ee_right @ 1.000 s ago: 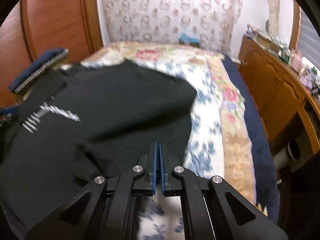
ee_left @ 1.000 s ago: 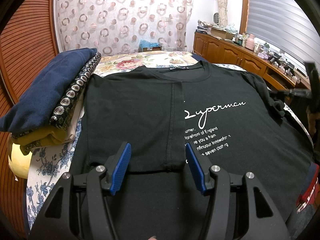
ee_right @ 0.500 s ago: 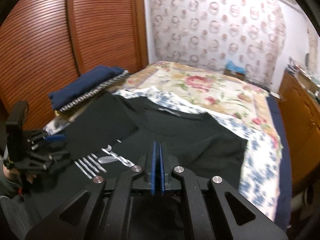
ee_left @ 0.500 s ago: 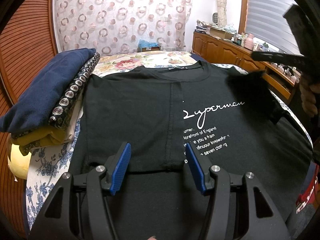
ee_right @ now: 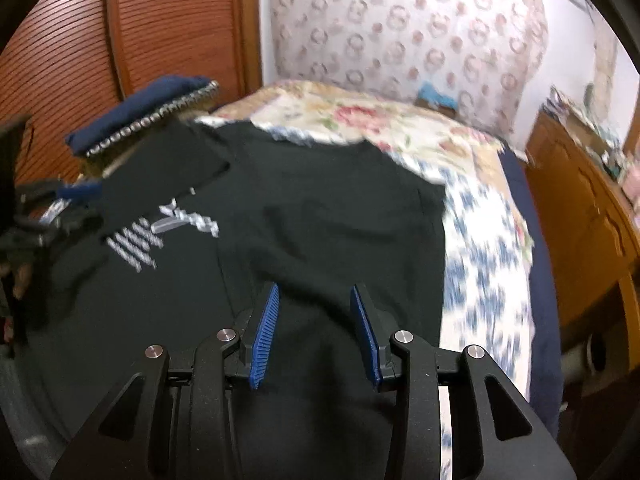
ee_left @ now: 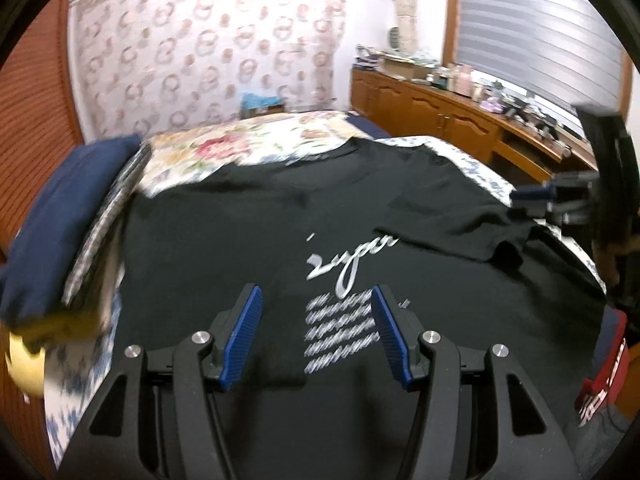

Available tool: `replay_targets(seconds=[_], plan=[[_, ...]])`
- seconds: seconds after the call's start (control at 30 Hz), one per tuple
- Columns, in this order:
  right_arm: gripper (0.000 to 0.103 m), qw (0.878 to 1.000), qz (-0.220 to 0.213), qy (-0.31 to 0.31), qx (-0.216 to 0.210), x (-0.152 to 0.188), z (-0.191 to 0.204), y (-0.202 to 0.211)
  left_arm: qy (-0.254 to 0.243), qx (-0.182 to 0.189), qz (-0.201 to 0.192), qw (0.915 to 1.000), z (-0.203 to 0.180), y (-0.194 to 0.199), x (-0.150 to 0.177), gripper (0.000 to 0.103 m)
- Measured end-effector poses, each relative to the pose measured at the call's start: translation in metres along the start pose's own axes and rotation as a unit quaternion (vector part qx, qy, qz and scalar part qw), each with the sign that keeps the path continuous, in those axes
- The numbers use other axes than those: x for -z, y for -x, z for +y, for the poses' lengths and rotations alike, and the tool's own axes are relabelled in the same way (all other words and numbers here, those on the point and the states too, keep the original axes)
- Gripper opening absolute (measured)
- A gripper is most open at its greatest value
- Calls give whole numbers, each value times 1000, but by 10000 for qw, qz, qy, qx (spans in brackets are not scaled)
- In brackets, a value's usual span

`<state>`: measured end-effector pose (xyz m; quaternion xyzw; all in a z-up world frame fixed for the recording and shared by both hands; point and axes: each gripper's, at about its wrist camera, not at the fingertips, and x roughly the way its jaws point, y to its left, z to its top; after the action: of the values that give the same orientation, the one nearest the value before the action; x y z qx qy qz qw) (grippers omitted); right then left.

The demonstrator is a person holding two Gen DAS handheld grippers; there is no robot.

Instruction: Fold small clothes

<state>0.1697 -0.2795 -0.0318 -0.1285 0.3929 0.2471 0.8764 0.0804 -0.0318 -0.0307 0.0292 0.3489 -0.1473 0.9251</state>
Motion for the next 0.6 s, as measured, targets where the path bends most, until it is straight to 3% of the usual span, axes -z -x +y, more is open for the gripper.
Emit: replay_targets(seconds=[0.2, 0.33, 0.43, 0.53, 0.6], plan=[[37, 9994, -3, -166, -309, 23, 14, 5, -308, 448, 149, 9984, -19, -23, -37, 56], [37, 9988, -30, 10, -490, 23, 39, 4, -606, 495, 289, 9965, -33, -41, -54, 56], [37, 9991, 69, 206, -360, 26, 51, -3, -684, 706, 479, 9940, -39, -60, -61, 45], [12, 9992, 156, 355, -100, 30, 53, -8, -680, 714, 723, 9925, -41, -81, -66, 35], [7, 9990, 121, 394, -167, 34, 51, -7, -734, 686, 842, 9914, -44, -91, -68, 34]])
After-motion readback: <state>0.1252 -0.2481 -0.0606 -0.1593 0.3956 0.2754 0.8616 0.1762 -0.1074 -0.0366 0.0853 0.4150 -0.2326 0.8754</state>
